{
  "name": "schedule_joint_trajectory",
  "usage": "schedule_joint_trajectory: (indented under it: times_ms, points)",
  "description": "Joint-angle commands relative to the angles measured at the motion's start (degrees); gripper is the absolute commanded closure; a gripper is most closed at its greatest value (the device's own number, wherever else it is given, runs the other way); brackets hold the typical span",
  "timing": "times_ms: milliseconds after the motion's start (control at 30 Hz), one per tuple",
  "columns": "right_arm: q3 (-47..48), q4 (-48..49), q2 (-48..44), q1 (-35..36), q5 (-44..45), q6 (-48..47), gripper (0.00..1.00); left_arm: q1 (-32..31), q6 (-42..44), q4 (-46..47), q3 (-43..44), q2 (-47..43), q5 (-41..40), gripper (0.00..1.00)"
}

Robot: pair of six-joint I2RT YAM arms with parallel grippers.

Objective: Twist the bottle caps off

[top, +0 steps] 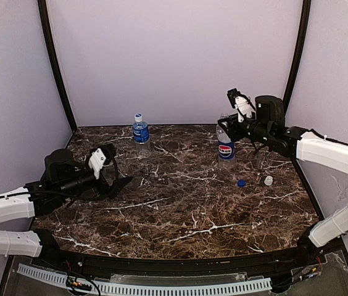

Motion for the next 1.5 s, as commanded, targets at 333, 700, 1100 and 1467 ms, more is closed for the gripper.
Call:
schedule_joint_trajectory:
  times_ms: [333,700,1100,1467]
  points:
    - [-12.0,21.9,5.0,-14.9,-0.1,6.8,1.00,14.4,-9.1,4.4,-16.6,-9.6,-4.1,0.01]
    - [-14.8,25.8,8.8,-17.2,-2.7,7.8,1.00,15.7,-9.5,4.5,-17.5,-11.2,-2.3,0.01]
    - [-15.3,24.4,6.8,-17.3,-2.5,6.1,0.50,15.9,-9.6,4.6,-17.3,-10.9,-2.0,0.01]
    - [-12.7,21.9,5.1,-17.3,-2.6,3.5,0.30,16.0,-9.7,4.8,-17.3,-10.5,-1.3,0.01]
